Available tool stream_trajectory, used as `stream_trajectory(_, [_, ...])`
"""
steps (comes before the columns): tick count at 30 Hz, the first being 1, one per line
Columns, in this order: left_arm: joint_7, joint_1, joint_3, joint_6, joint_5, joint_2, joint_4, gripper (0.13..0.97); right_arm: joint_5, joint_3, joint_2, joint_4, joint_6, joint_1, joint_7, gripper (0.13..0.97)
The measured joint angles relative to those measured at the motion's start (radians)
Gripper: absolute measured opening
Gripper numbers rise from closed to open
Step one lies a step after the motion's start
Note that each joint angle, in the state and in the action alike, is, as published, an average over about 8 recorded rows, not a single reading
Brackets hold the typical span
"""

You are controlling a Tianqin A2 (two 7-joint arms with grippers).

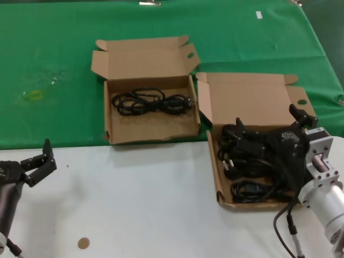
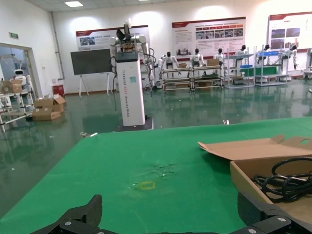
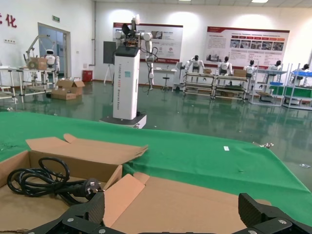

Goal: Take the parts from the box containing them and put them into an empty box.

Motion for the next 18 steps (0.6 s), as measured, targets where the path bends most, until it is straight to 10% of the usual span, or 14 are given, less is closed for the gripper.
stream_trajectory(18, [0.000,0.000,0.000,0.000,0.000,0.000,0.000,0.966,0.000,0.000,0.000,0.000,0.000,0.000,0.000,0.966])
